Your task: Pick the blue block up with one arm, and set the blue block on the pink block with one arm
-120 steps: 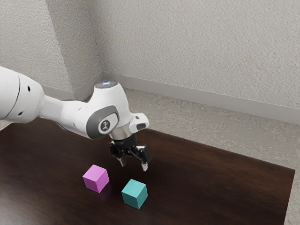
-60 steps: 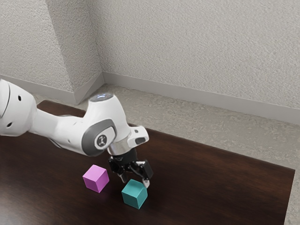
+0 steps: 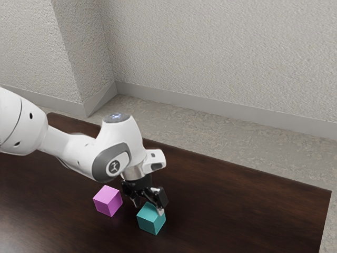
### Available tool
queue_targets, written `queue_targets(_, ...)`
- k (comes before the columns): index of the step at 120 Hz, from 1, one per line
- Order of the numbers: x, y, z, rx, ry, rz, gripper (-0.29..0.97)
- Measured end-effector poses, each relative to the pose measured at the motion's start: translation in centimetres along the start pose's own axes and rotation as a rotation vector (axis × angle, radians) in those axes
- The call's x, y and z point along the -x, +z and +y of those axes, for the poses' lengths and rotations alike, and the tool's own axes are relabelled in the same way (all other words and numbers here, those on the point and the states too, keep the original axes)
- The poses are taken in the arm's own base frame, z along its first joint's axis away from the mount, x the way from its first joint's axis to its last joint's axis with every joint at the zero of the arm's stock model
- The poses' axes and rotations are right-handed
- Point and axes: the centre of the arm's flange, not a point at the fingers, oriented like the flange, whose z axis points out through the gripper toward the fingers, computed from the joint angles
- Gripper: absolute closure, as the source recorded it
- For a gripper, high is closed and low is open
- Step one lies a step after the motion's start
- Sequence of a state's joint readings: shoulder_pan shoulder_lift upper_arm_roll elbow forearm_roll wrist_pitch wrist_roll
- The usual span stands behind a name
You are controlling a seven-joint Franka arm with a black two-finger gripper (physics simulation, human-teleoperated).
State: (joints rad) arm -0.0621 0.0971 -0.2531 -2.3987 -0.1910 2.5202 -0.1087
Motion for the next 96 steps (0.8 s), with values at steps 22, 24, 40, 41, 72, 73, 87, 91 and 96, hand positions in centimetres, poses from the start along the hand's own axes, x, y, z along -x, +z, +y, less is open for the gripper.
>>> queue_targets(22, 0.2, 0.2, 0.7, 0.001, 0.014, 0.004, 0.01)
queue_targets(24, 0.2, 0.2, 0.8, 0.001, 0.016, 0.004, 0.01)
queue_targets(40, 0.9, 0.6, 1.1, -0.003, 0.018, -0.005, 0.01)
queue_targets(41, 1.0, 0.7, 1.1, -0.004, 0.018, -0.006, 0.01)
queue_targets(72, 1.2, 1.5, 1.0, -0.004, 0.003, -0.019, 0.01)
queue_targets(73, 1.2, 1.6, 1.0, -0.004, 0.002, -0.02, 0.01)
queue_targets(87, 1.1, 2.3, 0.9, -0.002, -0.007, -0.025, 0.01)
queue_targets(91, 1.1, 2.3, 0.9, -0.002, -0.008, -0.024, 0.01)
queue_targets(96, 1.1, 2.4, 0.9, -0.002, -0.01, -0.024, 0.01)
